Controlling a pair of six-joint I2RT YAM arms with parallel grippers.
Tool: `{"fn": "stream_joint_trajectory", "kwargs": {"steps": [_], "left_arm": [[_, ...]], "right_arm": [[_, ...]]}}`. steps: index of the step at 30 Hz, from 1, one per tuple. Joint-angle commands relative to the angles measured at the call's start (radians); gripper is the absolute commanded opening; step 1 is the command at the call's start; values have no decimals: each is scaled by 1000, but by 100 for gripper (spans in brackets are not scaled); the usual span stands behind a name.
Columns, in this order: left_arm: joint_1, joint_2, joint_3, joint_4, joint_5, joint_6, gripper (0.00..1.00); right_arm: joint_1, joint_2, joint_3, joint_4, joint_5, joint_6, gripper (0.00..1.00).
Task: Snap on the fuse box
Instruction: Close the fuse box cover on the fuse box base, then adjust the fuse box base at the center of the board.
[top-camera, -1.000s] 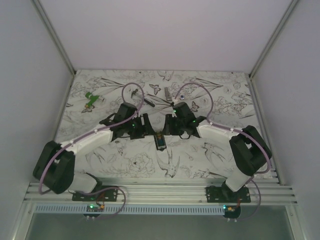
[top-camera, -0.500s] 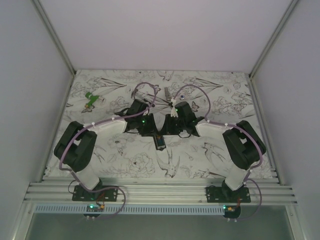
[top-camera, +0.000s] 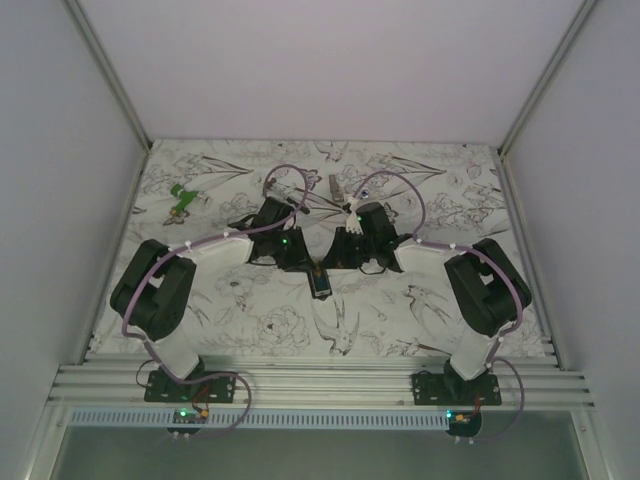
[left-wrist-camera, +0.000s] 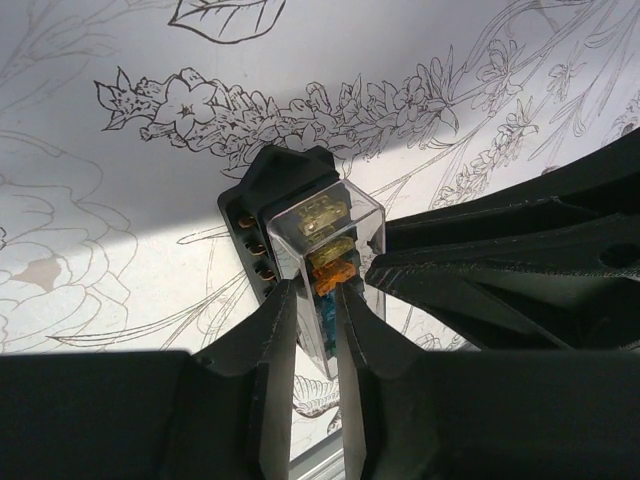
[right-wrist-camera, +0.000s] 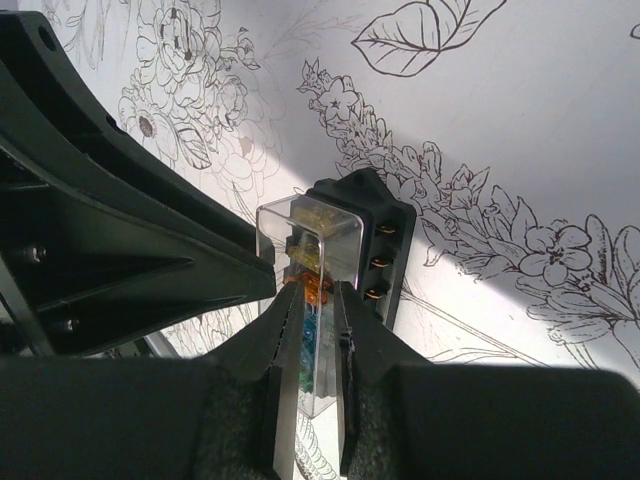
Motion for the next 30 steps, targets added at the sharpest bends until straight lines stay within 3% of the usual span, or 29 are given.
{"fn": "stream_joint_trajectory", "kwargs": {"steps": [1,10,15,22,30], "left_arm": [[-15,46,-51,-6,8,-4,21],[-18,-109,-8,-44,-9,74,46],[-17,-68,78,-96,-11,193,60],[-13,80,217,-209,-12,351,59],[35,181,238,-210,75,352,50]], "right_arm": [[25,27,-40,-68,4,-6,19],[26,-164,-22,-158,122,-86,36],[36,-242,-59,-186,155,-89,42],[38,-315,-137,-193,175,-76,46],[38,-334,-170,-189,174,-67,47]]}}
